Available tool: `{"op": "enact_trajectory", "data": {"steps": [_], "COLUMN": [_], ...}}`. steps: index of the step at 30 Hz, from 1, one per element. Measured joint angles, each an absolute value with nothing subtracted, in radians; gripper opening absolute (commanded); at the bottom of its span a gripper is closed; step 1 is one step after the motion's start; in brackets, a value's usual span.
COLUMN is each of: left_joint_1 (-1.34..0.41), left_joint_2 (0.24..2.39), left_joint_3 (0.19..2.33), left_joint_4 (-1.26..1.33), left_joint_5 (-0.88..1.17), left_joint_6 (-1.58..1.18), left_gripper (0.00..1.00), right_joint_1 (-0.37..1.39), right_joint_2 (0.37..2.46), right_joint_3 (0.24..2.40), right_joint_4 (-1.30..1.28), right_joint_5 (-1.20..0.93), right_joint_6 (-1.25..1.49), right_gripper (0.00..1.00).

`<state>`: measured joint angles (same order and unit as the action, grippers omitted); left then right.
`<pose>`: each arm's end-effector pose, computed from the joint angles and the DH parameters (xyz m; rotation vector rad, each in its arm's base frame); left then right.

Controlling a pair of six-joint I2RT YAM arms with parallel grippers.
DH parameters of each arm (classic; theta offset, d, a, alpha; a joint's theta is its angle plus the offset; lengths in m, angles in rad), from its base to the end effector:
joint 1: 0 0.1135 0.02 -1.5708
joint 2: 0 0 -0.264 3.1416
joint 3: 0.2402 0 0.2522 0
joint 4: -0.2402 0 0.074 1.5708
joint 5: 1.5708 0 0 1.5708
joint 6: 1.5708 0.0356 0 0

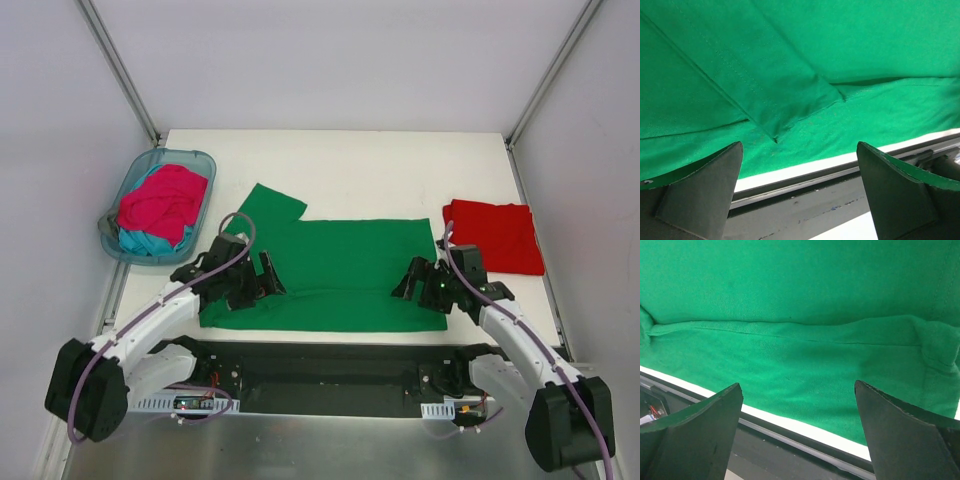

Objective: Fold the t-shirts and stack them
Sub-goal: Fold the flattened tshirt in 1/3 of the way

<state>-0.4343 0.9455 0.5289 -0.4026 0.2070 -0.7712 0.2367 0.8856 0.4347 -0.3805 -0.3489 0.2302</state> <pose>0.1675 -0.0858 0.2038 -0.3212 2.5057 -0.7805 0.1643 0.0522 0.1858 -0.1736 2.4264 0.6337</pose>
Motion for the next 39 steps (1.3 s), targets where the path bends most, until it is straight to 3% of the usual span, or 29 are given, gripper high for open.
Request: {"op": "enact_trajectory", "data": {"steps": [3, 7, 16, 20, 30, 34, 39], "left_joint_1": [-0.459, -0.466, -0.485, -0.485, -0.492, -0.498, -0.498], "left_joint_2": [1.028, 1.060, 1.092, 1.120, 1.196, 1.196, 1.196], "left_joint_3": [0.529, 0.529, 0.529, 0.529, 0.533, 0.544, 0.564], "left_joint_4": [-0.391, -0.384, -0.370, -0.369, -0.363, -0.363, -0.363], "left_joint_5": [0.210, 0.200, 0.178, 0.169, 0.137, 0.119, 0.103], "left_joint_6": [-0.773, -0.788, -0.809, -0.818, -0.827, -0.832, -0.826], "left_gripper": [0.85, 0.65, 0.54, 0.41, 0.22, 0.00, 0.00], "right_joint_1": [0.239, 0.239, 0.240, 0.240, 0.240, 0.240, 0.240], "right_joint_2": [0.904, 0.910, 0.911, 0.909, 0.909, 0.909, 0.909], "right_joint_3": [0.418, 0.402, 0.388, 0.387, 0.384, 0.383, 0.382], "right_joint_4": [-0.373, -0.365, -0.347, -0.346, -0.339, -0.334, -0.332], "right_joint_5": [-0.347, -0.344, -0.334, -0.330, -0.330, -0.330, -0.330], "right_joint_6": [0.228, 0.227, 0.224, 0.223, 0.223, 0.223, 0.223], "right_gripper": [0.96, 0.96, 0.96, 0.96, 0.96, 0.96, 0.96]}}
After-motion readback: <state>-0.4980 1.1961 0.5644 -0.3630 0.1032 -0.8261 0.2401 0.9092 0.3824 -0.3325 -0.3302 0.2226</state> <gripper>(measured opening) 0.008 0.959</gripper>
